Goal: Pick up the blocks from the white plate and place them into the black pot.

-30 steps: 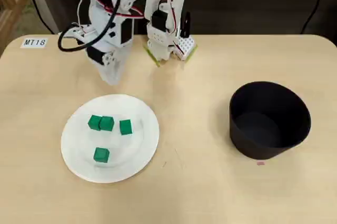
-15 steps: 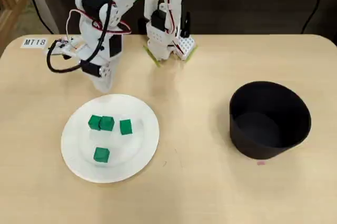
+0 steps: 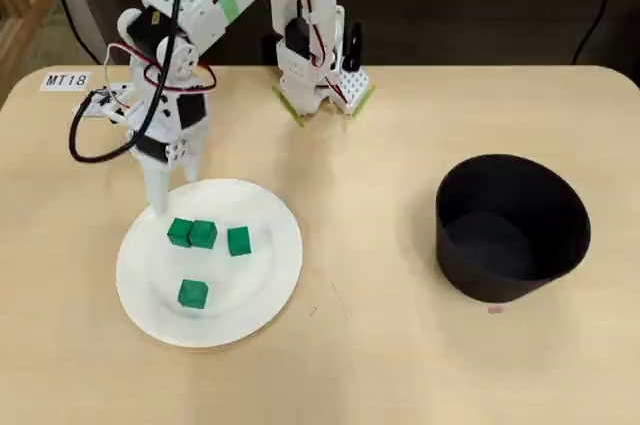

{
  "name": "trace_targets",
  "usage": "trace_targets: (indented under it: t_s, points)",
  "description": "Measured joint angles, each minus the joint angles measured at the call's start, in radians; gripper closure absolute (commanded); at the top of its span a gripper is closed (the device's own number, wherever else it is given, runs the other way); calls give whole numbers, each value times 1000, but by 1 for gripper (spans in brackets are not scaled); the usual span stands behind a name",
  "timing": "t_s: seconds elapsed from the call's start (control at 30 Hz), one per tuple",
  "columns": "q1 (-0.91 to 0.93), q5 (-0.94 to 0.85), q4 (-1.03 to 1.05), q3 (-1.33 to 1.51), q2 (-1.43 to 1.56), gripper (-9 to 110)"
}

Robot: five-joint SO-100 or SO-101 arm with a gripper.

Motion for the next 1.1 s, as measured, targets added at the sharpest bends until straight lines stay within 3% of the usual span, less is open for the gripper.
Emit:
trace_targets:
  t_s: [0.9, 1.1]
  points:
    - [-40, 51, -156, 0, -137, 72]
    - [-46, 77, -201, 0, -155, 82]
